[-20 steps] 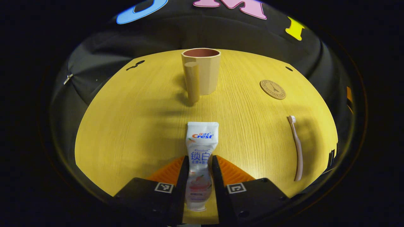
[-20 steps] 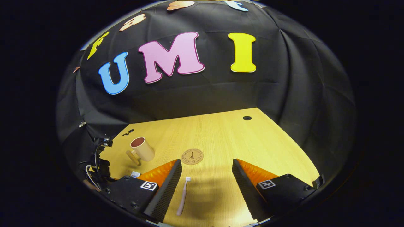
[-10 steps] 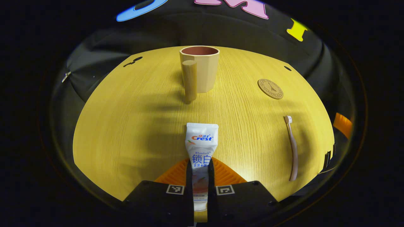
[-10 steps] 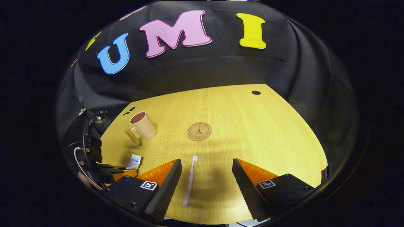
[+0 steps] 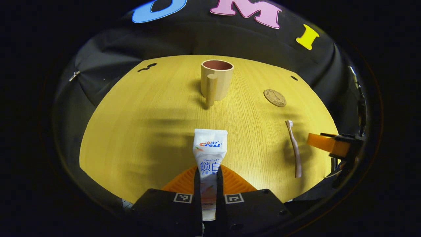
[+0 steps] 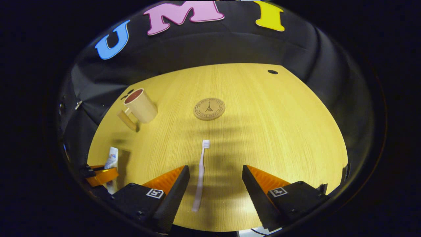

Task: Put the toothbrush and toothpaste on the desktop into the cup, then pick up the cup and place it on the coaster on the desktop.

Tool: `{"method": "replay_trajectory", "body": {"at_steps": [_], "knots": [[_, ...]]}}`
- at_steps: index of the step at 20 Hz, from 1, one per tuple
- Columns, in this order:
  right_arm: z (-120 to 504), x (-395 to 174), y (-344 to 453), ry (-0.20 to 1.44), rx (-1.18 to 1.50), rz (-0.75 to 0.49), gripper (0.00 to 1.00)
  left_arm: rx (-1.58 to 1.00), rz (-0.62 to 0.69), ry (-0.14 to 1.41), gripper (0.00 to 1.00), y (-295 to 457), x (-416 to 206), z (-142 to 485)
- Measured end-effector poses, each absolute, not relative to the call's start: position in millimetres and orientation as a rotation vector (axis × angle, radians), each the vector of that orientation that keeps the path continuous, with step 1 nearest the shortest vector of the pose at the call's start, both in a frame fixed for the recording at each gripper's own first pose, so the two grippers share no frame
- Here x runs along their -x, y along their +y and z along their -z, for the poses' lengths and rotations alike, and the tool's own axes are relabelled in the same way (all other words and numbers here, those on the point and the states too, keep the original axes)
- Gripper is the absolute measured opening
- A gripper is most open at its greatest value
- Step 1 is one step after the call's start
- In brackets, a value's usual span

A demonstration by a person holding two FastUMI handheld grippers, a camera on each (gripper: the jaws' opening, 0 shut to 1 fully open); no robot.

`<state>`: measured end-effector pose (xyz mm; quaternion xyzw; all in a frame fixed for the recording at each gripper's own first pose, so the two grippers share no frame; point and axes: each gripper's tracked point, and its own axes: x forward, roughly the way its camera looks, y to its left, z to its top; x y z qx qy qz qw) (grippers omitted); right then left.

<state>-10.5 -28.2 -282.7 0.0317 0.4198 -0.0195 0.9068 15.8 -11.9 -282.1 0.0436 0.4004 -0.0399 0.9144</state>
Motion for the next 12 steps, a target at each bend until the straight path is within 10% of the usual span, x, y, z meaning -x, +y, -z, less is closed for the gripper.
{"method": "replay_trajectory", "body": {"at_steps": [8, 12], "knots": [[323, 20, -14, 1.044, 0.007, 0.069, 0.98, -0.076, 0.11, 0.789, 0.21, -6, 0, 273], [324, 19, -15, 1.076, 0.032, 0.08, 0.79, -0.063, 0.116, 0.77, 0.21, -3, 2, 268]]}}
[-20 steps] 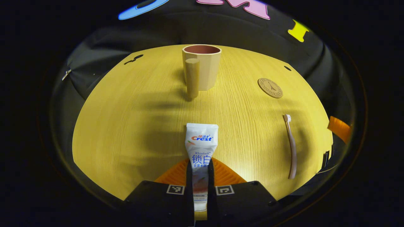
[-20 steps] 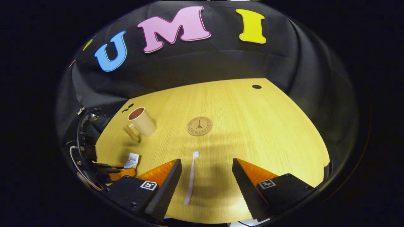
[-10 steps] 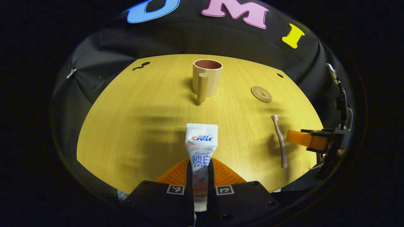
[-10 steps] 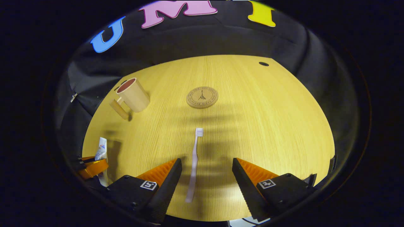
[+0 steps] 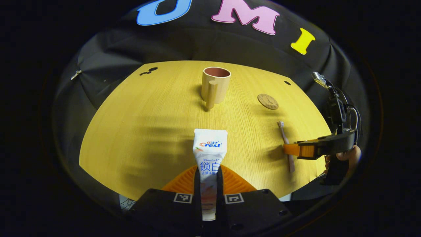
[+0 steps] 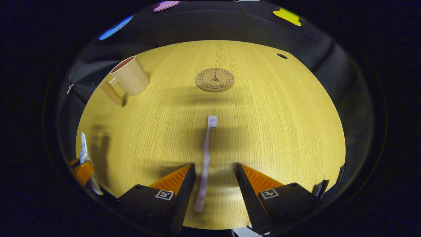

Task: Put the toothbrush and toothpaste on the desktop into the cup, then pick up the cup and place it on the coaster on the desktop.

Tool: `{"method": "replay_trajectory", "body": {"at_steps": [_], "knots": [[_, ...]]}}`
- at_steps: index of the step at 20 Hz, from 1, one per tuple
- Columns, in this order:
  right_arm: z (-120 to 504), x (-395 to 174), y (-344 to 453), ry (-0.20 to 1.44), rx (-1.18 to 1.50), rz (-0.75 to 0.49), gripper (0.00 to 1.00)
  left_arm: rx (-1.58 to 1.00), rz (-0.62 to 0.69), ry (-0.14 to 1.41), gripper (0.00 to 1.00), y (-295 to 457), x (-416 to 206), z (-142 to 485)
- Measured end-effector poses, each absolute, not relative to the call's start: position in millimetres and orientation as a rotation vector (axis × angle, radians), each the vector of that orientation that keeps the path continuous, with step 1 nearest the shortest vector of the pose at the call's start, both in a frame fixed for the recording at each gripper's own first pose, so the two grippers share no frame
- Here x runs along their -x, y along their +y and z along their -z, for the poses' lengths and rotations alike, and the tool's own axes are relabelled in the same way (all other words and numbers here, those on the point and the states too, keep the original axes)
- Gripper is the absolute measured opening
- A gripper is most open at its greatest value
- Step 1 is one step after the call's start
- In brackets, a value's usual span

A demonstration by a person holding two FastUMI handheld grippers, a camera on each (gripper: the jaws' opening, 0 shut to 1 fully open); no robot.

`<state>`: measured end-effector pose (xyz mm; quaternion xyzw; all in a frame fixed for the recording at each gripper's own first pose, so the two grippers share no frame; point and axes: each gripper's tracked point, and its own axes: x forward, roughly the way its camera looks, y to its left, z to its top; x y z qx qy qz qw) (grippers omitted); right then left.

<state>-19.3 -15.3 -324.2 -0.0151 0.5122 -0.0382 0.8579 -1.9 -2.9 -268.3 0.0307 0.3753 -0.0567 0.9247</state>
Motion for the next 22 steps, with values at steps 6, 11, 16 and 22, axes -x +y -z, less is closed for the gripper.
{"method": "replay_trajectory", "body": {"at_steps": [6, 11, 16, 22], "knots": [[326, 19, -12, 1.139, -0.005, 0.131, 0.32, -0.048, 0.116, 0.761, 0.21, 4, 3, 267], [327, 19, -8, 1.138, -0.004, 0.109, 0.08, -0.042, 0.109, 0.765, 0.21, 11, 4, 269], [327, 25, 3, 1.128, 0.016, 0.038, 0.07, -0.017, 0.097, 0.77, 0.21, 20, 4, 271], [307, 20, 15, 1.072, -0.034, -0.016, 0.06, 0.021, 0.117, 0.723, 0.21, 29, -14, 247]]}}
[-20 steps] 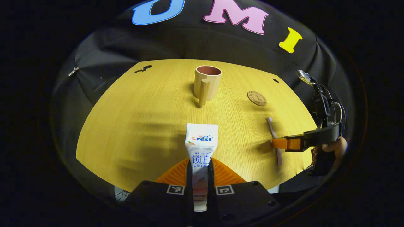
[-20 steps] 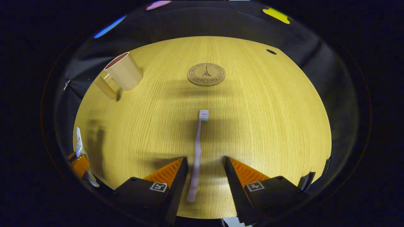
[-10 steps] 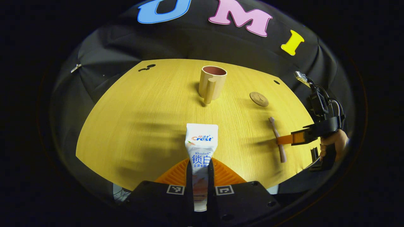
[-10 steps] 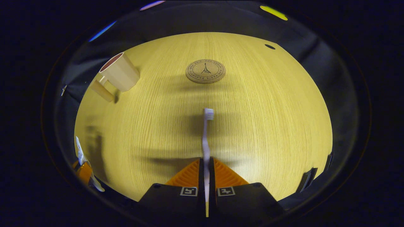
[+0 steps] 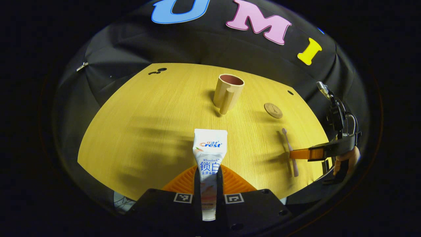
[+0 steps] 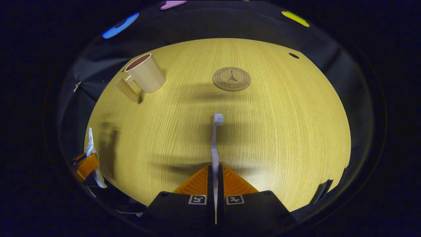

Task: Put the toothbrush and toothpaste on the desktop into the cup, then pick up the cup and place it on the coaster on the desktop.

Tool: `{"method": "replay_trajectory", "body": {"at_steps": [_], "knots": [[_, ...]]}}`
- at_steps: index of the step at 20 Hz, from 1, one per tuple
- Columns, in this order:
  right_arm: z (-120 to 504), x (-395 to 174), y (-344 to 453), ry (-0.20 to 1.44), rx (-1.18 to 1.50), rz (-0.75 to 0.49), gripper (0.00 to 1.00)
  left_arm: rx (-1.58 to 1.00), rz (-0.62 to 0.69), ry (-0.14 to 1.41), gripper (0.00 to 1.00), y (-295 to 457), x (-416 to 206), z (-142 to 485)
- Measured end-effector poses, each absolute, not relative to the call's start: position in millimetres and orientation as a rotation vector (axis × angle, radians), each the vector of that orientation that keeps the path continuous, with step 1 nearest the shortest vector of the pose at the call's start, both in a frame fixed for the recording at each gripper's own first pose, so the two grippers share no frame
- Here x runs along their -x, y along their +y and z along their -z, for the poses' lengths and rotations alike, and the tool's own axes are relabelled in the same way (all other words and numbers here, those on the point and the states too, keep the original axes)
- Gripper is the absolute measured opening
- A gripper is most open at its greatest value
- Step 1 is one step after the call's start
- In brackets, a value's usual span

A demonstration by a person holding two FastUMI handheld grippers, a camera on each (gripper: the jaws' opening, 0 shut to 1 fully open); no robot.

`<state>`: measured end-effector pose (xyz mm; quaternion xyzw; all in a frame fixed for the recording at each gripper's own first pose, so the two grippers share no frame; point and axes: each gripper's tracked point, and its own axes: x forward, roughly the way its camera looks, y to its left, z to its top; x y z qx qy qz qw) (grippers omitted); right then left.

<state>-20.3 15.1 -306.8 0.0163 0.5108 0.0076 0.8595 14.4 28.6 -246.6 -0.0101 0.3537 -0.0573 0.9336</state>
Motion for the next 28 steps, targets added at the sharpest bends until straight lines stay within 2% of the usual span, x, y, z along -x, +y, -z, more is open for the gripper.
{"method": "replay_trajectory", "body": {"at_steps": [8, 16, 21, 28], "knots": [[274, 12, 3, 0.997, -0.134, -0.036, 0.07, 0.064, 0.201, 0.564, 0.21, 9, -85, 149], [238, 33, -12, 0.887, -0.051, -0.061, 0.06, 0.064, 0.362, 0.413, 0.2, -46, -190, 81], [213, 41, -13, 0.83, -0.136, -0.034, 0.07, 0.061, 0.454, 0.341, 0.2, -75, -238, 85], [195, 40, -26, 0.806, -0.225, -0.003, 0.06, 0.059, 0.506, 0.26, 0.21, -82, -288, 108]]}}
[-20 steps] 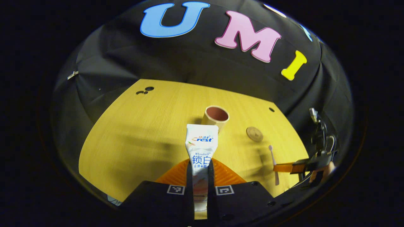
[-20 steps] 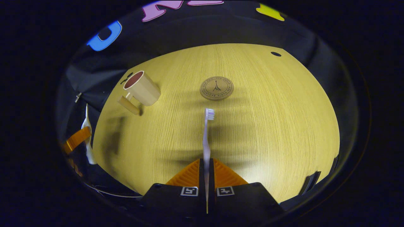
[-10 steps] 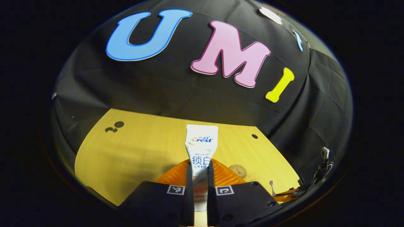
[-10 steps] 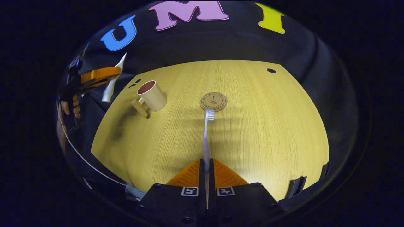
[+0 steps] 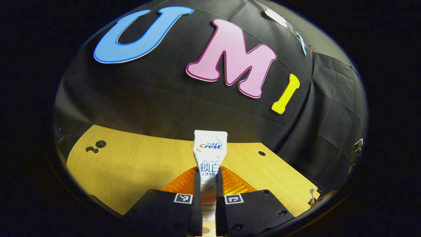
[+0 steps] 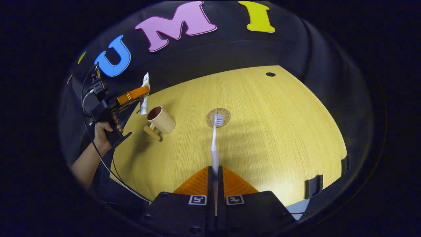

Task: Put the toothbrush and toothpaste on the desktop into the cup, then pick up the cup and place it on the coaster on the desktop.

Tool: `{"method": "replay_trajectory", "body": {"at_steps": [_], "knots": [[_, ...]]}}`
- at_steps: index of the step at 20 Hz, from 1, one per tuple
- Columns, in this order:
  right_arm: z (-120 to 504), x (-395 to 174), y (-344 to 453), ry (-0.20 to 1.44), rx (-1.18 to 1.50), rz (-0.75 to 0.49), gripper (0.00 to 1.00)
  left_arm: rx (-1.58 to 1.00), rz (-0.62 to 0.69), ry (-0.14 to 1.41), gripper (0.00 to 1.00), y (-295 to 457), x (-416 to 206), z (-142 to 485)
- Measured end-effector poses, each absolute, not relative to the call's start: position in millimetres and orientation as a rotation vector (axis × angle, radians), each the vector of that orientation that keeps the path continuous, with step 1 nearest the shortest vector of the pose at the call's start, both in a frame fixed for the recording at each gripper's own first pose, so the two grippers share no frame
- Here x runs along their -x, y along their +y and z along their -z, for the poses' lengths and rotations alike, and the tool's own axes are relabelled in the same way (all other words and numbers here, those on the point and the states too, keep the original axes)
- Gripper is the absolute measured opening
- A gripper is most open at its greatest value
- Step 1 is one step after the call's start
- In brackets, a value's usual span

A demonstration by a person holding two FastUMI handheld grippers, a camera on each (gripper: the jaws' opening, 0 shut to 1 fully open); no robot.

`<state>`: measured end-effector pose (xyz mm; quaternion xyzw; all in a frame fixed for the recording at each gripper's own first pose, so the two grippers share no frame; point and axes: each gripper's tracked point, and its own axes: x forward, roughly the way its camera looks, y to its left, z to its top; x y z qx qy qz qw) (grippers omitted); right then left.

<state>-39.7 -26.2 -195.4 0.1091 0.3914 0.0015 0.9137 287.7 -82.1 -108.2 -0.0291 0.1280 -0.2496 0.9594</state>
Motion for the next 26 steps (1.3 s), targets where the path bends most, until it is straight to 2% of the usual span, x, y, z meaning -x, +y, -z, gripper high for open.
{"method": "replay_trajectory", "body": {"at_steps": [9, 12, 14, 15, 16, 17, 18, 20, 26], "knots": [[211, 35, -25, 0.868, -0.198, -0.02, 0.06, 0.003, 0.474, 0.274, 0.22, -71, -294, 156], [213, 28, -21, 0.859, -0.188, -0.029, 0.06, -0.042, 0.453, 0.26, 0.27, -63, -288, 156], [213, 24, -17, 0.853, -0.193, -0.035, 0.06, -0.078, 0.449, 0.271, 0.36, -59, -279, 157], [212, 21, -14, 0.848, -0.194, -0.04, 0.06, -0.095, 0.444, 0.264, 0.46, -55, -272, 153], [210, 17, -11, 0.839, -0.188, -0.049, 0.06, -0.106, 0.439, 0.247, 0.43, -52, -267, 146], [207, 12, -8, 0.828, -0.178, -0.058, 0.06, -0.111, 0.432, 0.233, 0.67, -49, -258, 139], [203, 5, -4, 0.813, -0.171, -0.072, 0.06, -0.111, 0.425, 0.225, 0.75, -45, -247, 132], [192, -10, 10, 0.78, -0.166, -0.101, 0.06, -0.103, 0.392, 0.209, 0.97, -32, -224, 121], [155, -69, 65, 0.668, -0.167, -0.213, 0.06, -0.075, 0.316, 0.232, 0.98, 0, -135, 122]]}}
